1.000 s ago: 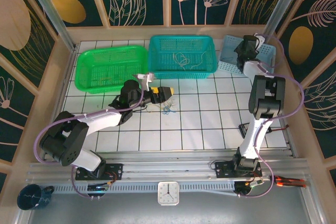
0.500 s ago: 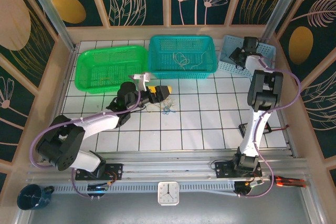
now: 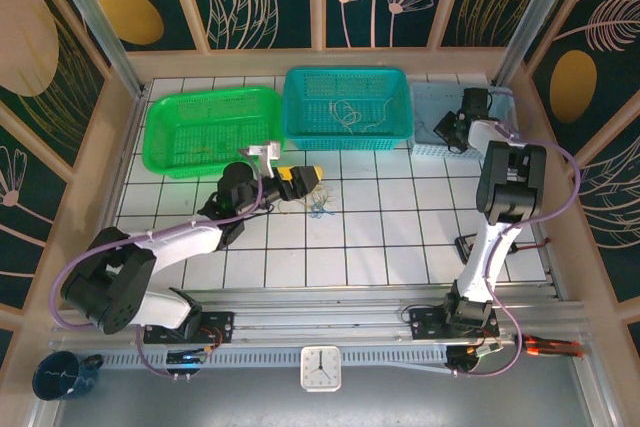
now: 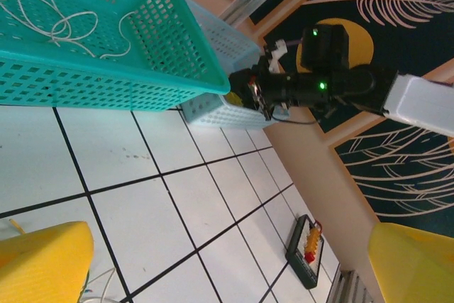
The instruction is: Untangle the cables
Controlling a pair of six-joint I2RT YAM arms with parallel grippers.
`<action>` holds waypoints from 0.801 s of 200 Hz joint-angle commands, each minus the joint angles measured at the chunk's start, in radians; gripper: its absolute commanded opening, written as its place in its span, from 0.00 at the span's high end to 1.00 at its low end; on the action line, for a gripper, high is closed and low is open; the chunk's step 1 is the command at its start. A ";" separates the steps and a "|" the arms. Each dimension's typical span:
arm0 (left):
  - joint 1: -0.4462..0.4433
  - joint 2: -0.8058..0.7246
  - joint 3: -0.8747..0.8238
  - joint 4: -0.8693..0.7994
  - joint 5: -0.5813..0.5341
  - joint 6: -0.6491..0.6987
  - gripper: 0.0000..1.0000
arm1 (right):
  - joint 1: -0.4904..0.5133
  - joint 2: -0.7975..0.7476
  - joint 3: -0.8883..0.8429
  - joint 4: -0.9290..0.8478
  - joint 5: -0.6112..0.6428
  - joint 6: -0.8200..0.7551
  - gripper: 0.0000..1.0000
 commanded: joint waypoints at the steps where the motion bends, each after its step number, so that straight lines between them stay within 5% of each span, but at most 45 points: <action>1: 0.004 -0.028 -0.022 0.052 -0.011 -0.019 0.01 | -0.005 -0.094 -0.061 0.013 -0.005 -0.007 1.00; 57: 0.004 -0.044 -0.033 0.045 -0.015 -0.019 0.01 | -0.015 -0.244 -0.104 0.152 0.049 0.015 1.00; 121: 0.003 -0.044 -0.043 0.043 -0.024 -0.024 0.01 | -0.026 -0.501 -0.414 0.571 0.308 0.034 1.00; 160: 0.004 -0.031 -0.029 0.038 -0.021 -0.024 0.01 | -0.064 -0.544 -0.444 0.613 0.337 0.034 1.00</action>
